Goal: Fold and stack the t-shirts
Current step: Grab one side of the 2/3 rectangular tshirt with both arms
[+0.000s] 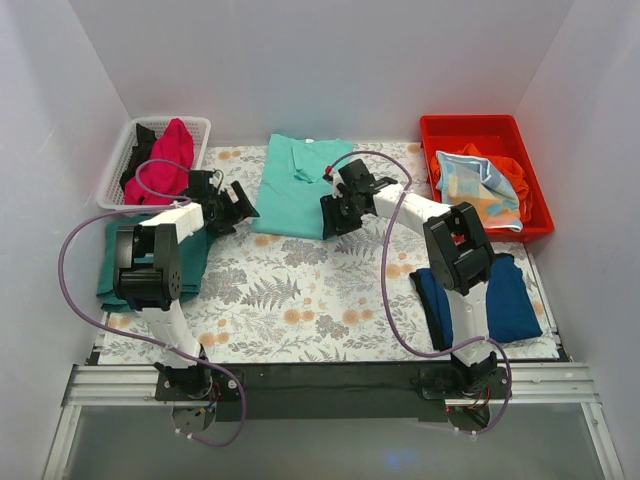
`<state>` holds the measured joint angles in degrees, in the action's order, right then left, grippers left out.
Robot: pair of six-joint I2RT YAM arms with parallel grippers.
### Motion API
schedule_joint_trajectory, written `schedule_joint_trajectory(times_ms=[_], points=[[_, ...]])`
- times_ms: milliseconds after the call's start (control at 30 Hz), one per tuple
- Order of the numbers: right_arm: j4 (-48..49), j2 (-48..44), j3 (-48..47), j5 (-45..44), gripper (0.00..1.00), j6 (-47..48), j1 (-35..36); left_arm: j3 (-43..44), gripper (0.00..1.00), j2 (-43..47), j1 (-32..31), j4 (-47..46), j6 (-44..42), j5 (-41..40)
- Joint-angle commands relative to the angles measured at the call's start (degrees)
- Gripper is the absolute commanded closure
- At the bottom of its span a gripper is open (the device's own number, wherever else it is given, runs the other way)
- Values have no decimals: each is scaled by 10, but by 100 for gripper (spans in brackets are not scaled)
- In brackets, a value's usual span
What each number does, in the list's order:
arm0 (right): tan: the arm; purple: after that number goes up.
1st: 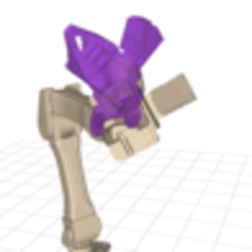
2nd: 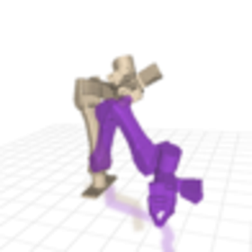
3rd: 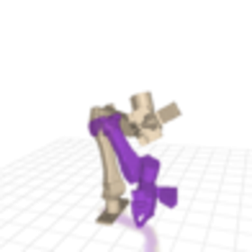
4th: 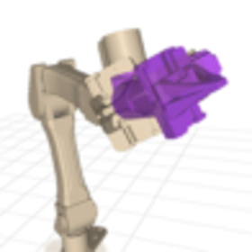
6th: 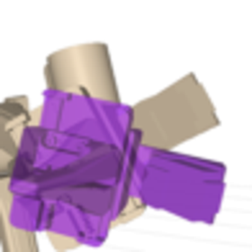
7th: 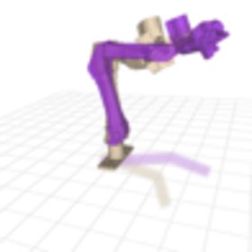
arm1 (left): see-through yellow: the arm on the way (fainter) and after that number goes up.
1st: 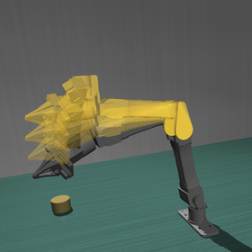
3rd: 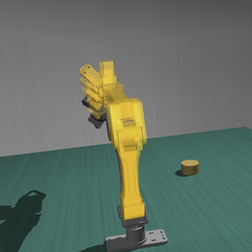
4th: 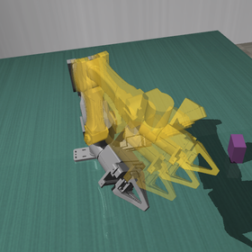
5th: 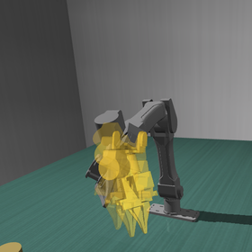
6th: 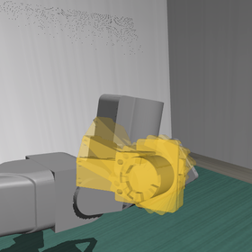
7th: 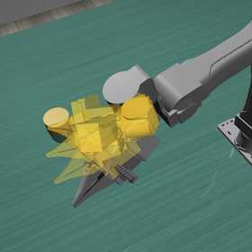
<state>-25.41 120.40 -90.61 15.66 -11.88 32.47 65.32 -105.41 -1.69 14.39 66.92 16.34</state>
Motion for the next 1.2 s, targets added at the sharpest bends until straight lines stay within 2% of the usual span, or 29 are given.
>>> schedule_joint_trajectory(times_ms=[0,367,467,500,567,733,800,833,867,900,933,967,1167], points=[[40,-6,-4,28,45,-9,4,10,11,1,5,-52,-8,48],[42,19,-10,18,45,-10,4,2,13,-37,12,-53,-13,108],[43,27,-11,21,46,-11,4,9,21,-53,11,-53,-11,130],[43,28,-12,22,47,-10,4,14,26,-65,10,-53,-10,135],[42,30,-12,22,52,-9,4,17,41,-72,7,-51,-8,139],[42,30,0,19,67,-6,4,6,53,-74,3,-46,-7,135],[42,30,4,17,76,-5,4,2,65,-74,3,-44,-8,136],[42,30,5,15,86,-6,4,2,69,-73,2,-35,-7,134],[42,29,7,15,91,-4,4,2,79,-72,3,-31,-8,135],[41,28,9,11,97,-4,3,0,84,-68,3,-26,-9,135],[41,26,11,8,99,-3,3,-3,89,-65,3,-19,-9,132],[40,21,16,6,99,-1,3,-8,99,-56,3,-17,-9,132],[36,-16,64,2,99,11,2,-49,100,-8,2,17,-7,131]])
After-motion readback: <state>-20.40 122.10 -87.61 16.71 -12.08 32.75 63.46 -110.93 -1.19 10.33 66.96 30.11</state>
